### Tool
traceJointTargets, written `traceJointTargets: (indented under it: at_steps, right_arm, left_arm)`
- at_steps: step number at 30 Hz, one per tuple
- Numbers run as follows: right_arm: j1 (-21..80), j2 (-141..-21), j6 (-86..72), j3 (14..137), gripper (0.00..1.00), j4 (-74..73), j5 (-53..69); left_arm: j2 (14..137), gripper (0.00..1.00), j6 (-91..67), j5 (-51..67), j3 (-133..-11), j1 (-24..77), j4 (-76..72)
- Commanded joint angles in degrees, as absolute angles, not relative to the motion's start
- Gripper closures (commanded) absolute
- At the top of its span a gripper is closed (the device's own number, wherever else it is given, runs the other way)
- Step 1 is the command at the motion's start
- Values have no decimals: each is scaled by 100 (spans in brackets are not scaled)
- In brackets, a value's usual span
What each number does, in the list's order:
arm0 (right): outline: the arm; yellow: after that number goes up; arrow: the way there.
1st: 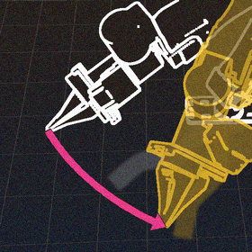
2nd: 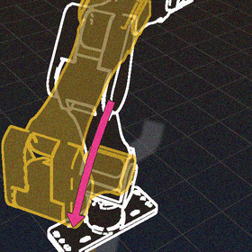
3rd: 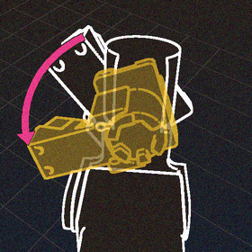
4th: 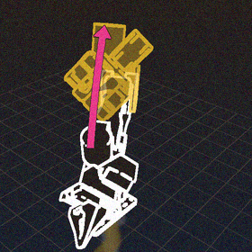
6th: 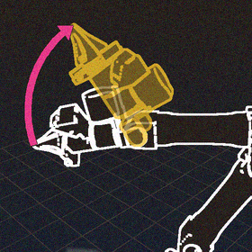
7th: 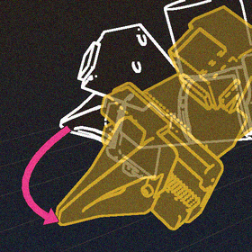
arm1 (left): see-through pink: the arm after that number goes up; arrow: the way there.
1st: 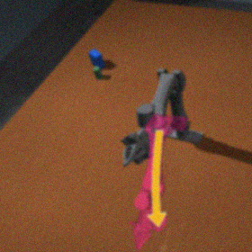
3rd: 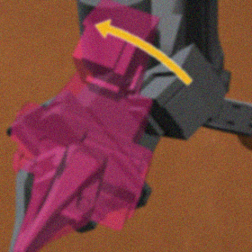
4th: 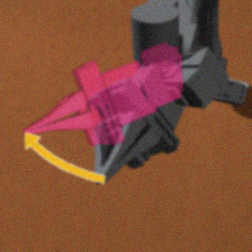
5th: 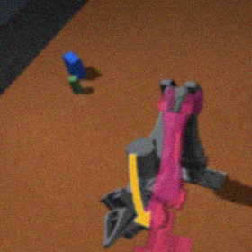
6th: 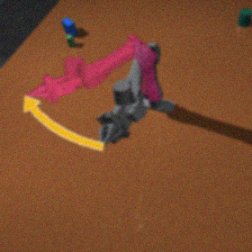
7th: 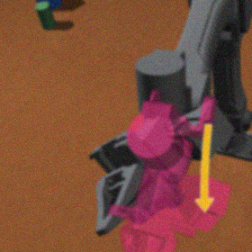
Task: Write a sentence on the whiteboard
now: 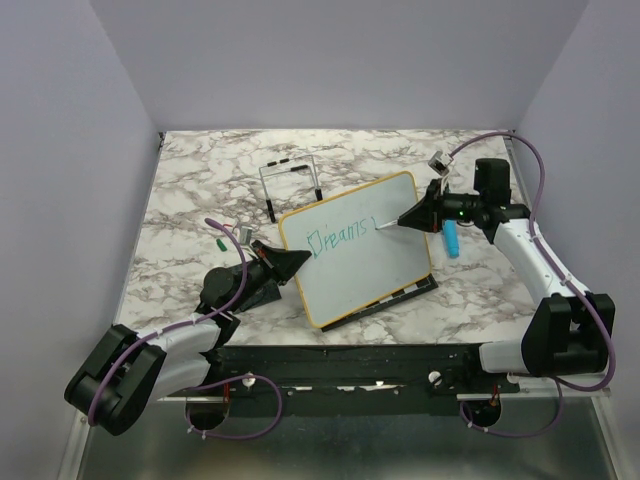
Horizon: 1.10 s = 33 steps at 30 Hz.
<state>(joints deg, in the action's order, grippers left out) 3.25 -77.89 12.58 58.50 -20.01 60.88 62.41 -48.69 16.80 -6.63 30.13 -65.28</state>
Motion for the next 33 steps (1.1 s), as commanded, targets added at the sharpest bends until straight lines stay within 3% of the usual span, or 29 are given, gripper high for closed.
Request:
traceJointTargets:
  at_steps: [1,17,33]
  right_arm:
    - [290,-7769,1433,5880,99,-2162,5977]
    - [185,-8138,1028,6574,99,-1872,5880]
    - [106,-7805,1485,5915,99,-2267,6003]
  left_arm:
    - [6310,100,-4175,1819,-606,3032,-6188]
    - [6284,100,-4184,1837,-606,3032,-6205]
    - [6267,100,-4148,1828,-615,3041,-6161]
